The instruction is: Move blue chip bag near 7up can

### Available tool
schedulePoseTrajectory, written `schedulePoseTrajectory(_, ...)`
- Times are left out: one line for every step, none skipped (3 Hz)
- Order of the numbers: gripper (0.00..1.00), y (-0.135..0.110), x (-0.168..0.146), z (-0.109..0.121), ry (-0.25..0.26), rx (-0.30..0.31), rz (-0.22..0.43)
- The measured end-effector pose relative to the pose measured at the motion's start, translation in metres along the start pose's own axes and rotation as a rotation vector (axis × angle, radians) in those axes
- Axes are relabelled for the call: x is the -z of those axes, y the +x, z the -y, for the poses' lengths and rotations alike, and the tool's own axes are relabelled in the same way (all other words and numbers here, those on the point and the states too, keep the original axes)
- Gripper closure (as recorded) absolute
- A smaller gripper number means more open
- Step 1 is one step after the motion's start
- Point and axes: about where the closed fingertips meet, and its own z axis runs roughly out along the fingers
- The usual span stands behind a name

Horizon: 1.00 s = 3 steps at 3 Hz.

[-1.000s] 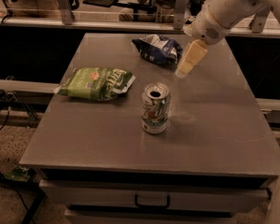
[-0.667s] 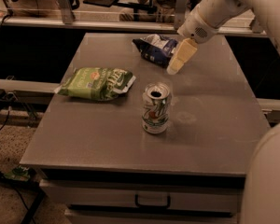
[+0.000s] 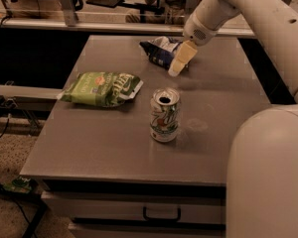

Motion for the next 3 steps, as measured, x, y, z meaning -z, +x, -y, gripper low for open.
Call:
schedulePoseTrajectory(0.34, 0.0, -0.01, 0.008, 0.011, -0.008, -0.025)
schedulePoseTrajectory(0.56, 0.0, -0.012, 0.012, 0.016, -0.01, -0.037)
schedulePoseTrajectory(0.8, 0.003, 0.001, 0.012, 0.024, -0.013, -0.026)
